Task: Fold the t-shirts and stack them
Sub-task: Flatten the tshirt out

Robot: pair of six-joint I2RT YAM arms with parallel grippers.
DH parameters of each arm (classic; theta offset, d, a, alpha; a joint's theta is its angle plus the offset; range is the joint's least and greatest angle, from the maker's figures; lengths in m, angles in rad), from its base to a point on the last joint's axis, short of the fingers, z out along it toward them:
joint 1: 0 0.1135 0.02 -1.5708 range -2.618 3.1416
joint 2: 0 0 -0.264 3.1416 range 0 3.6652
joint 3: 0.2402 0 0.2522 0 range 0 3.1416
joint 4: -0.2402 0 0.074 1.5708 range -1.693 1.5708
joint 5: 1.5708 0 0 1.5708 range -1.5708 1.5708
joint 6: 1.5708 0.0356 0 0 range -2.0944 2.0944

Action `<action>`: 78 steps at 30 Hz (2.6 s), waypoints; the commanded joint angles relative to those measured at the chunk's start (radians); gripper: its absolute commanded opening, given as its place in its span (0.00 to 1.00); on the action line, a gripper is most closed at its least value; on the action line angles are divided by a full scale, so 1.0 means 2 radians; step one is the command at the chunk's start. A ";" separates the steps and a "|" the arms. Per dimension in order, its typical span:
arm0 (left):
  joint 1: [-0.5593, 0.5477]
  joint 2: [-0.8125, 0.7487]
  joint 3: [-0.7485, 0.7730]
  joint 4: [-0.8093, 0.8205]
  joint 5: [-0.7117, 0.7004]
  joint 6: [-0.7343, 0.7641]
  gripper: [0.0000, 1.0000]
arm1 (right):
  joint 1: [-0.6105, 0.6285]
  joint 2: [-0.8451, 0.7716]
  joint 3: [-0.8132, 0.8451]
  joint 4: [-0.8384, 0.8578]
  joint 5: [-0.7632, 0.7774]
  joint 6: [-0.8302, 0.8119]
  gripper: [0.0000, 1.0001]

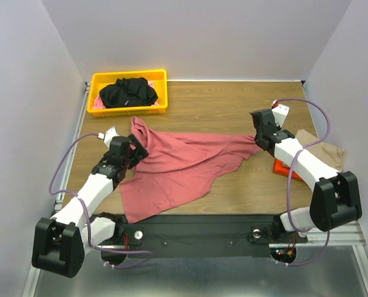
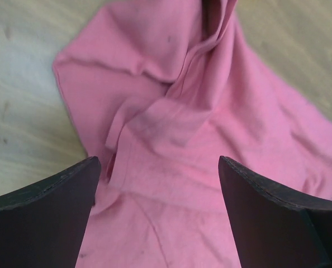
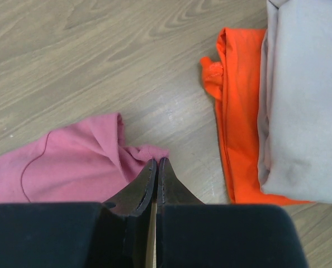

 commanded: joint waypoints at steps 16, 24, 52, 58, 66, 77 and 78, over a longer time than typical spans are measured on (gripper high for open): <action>-0.041 0.100 0.001 -0.005 -0.056 -0.045 0.66 | -0.002 -0.021 -0.002 0.020 -0.013 -0.001 0.00; -0.040 0.129 0.012 -0.012 -0.074 -0.042 0.66 | -0.002 -0.016 -0.002 0.020 -0.013 -0.003 0.01; -0.041 0.066 0.071 -0.054 -0.055 -0.007 0.00 | -0.002 -0.031 -0.006 0.020 -0.011 -0.008 0.00; -0.041 0.089 0.060 -0.056 -0.057 -0.012 0.11 | -0.002 -0.034 -0.010 0.020 -0.013 -0.008 0.00; -0.041 0.124 0.057 -0.045 -0.035 -0.009 0.34 | -0.002 -0.032 -0.011 0.020 -0.016 -0.010 0.00; -0.045 0.104 0.057 -0.044 -0.012 -0.002 0.40 | -0.002 -0.026 -0.010 0.020 -0.017 -0.011 0.01; -0.045 0.103 0.057 -0.046 -0.011 -0.002 0.41 | -0.002 -0.027 -0.010 0.020 -0.017 -0.011 0.00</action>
